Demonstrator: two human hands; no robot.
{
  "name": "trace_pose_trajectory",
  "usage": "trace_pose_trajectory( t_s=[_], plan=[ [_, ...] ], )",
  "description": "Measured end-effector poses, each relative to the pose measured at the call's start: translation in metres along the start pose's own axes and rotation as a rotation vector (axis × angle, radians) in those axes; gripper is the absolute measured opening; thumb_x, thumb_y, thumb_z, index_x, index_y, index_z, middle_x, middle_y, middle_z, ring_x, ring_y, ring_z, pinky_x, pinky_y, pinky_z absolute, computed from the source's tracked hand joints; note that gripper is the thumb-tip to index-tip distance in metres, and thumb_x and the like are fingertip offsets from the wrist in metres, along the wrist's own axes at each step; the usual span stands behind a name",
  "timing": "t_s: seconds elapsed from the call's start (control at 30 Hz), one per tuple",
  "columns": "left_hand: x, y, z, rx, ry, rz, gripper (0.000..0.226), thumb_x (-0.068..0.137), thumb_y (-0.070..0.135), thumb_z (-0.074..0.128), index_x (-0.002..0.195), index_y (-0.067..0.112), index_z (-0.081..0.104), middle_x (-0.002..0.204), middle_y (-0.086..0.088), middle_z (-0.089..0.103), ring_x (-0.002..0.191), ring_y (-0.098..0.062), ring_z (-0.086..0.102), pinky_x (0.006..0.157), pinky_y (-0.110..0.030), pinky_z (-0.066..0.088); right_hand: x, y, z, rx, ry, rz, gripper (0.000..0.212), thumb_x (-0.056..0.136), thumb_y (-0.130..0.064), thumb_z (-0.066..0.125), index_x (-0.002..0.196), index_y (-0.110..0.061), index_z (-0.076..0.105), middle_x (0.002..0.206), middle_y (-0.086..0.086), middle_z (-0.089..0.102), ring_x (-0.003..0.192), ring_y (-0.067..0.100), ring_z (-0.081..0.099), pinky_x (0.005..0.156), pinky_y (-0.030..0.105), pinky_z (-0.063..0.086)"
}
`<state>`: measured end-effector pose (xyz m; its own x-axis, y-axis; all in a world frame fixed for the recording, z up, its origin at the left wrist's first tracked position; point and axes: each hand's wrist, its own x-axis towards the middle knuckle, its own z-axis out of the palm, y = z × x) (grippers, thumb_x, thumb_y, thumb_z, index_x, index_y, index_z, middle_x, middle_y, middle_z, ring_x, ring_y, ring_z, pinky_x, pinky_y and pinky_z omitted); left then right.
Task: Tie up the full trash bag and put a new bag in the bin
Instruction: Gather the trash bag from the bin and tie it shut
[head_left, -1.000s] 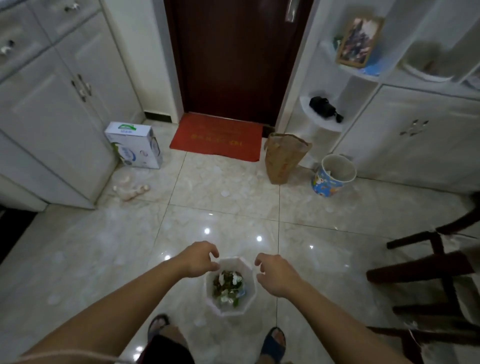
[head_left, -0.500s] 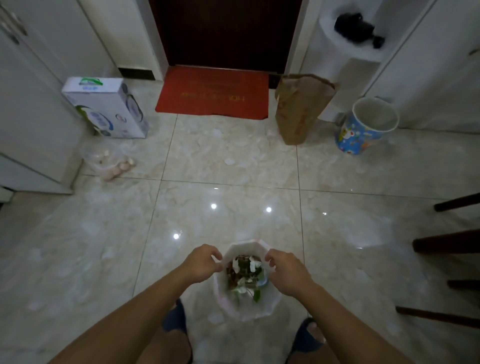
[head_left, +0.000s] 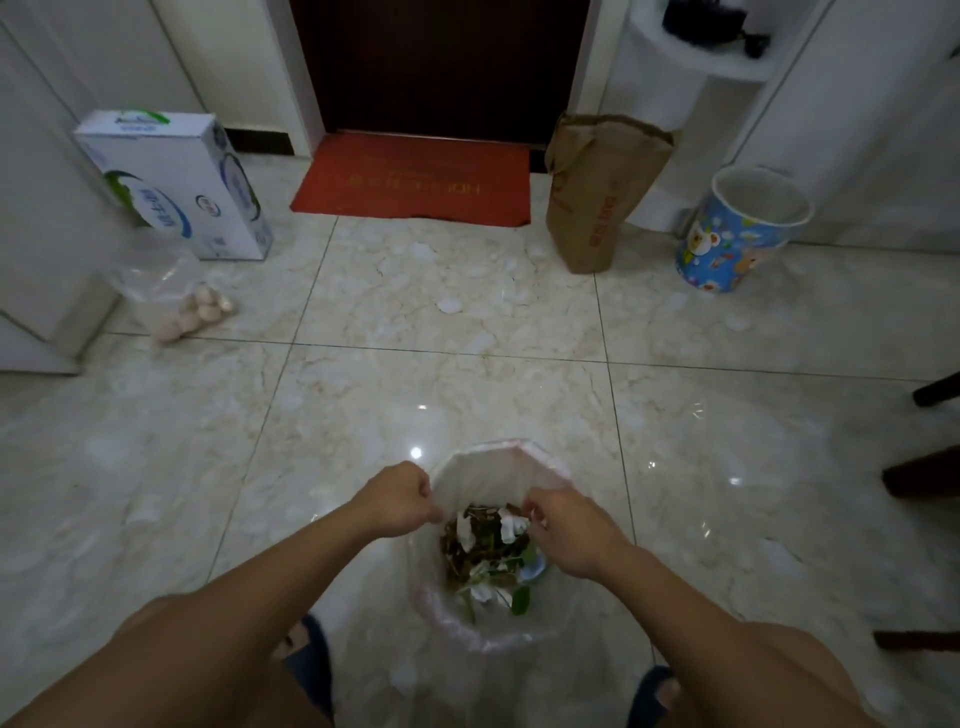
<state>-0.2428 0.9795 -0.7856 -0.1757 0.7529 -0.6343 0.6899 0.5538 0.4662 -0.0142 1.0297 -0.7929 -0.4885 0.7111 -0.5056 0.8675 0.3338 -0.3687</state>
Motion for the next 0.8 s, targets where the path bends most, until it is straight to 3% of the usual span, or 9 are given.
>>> trace_pose_trajectory(
  t_s=[0.23, 0.37, 0.53, 0.63, 0.73, 0.8],
  plan=[
    [-0.047, -0.021, 0.016, 0.005, -0.003, 0.039, 0.020, 0.079, 0.022, 0.075, 0.073, 0.009, 0.062, 0.068, -0.008, 0.064, 0.058, -0.018, 0.061, 0.058, -0.029, 0.052, -0.046, -0.021, 0.012, -0.030, 0.083, 0.008, 0.031, 0.096, -0.028, 0.052, 0.123, -0.018, 0.060, 0.122, 0.005, 0.065, 0.106, 0.023, 0.061, 0.076, 0.026, 0.041],
    [-0.066, -0.029, 0.007, -0.004, 0.034, 0.021, 0.021, 0.081, 0.024, 0.073, 0.083, 0.004, 0.069, 0.074, -0.010, 0.069, 0.062, -0.019, 0.065, 0.065, -0.030, 0.056, -0.064, -0.030, 0.011, -0.061, 0.109, 0.012, 0.032, 0.093, -0.034, 0.055, 0.122, -0.021, 0.060, 0.119, 0.005, 0.066, 0.102, 0.022, 0.062, 0.084, 0.033, 0.052],
    [-0.063, -0.028, -0.001, 0.020, 0.134, 0.024, 0.020, 0.078, 0.025, 0.072, 0.071, 0.012, 0.060, 0.068, -0.009, 0.060, 0.060, -0.021, 0.058, 0.060, -0.030, 0.047, -0.064, -0.025, 0.010, -0.112, 0.130, -0.021, 0.032, 0.094, -0.031, 0.056, 0.125, -0.021, 0.059, 0.118, 0.003, 0.066, 0.101, 0.020, 0.062, 0.087, 0.035, 0.054],
    [-0.055, -0.035, 0.009, -0.038, 0.224, 0.005, 0.019, 0.079, 0.025, 0.071, 0.073, 0.016, 0.055, 0.074, -0.006, 0.055, 0.066, -0.020, 0.053, 0.063, -0.029, 0.042, -0.055, -0.019, 0.015, -0.103, 0.131, -0.057, 0.028, 0.096, -0.030, 0.054, 0.121, -0.021, 0.061, 0.113, 0.001, 0.068, 0.095, 0.016, 0.064, 0.085, 0.034, 0.055],
    [-0.047, -0.046, 0.023, -0.157, 0.223, -0.060, 0.023, 0.082, 0.025, 0.071, 0.097, 0.014, 0.058, 0.094, -0.007, 0.056, 0.083, -0.022, 0.057, 0.072, -0.031, 0.047, -0.047, -0.011, 0.019, -0.044, 0.155, -0.072, 0.026, 0.095, -0.026, 0.057, 0.119, -0.020, 0.063, 0.110, -0.001, 0.068, 0.093, 0.013, 0.064, 0.083, 0.030, 0.055],
    [-0.043, -0.055, 0.029, -0.385, 0.155, -0.142, 0.059, 0.082, 0.026, 0.072, 0.132, 0.012, 0.043, 0.123, -0.013, 0.053, 0.103, -0.027, 0.057, 0.075, -0.034, 0.052, -0.044, -0.007, 0.025, 0.029, 0.163, -0.068, 0.024, 0.094, -0.024, 0.058, 0.117, -0.020, 0.064, 0.108, -0.001, 0.069, 0.093, 0.013, 0.064, 0.084, 0.032, 0.056]
  ],
)
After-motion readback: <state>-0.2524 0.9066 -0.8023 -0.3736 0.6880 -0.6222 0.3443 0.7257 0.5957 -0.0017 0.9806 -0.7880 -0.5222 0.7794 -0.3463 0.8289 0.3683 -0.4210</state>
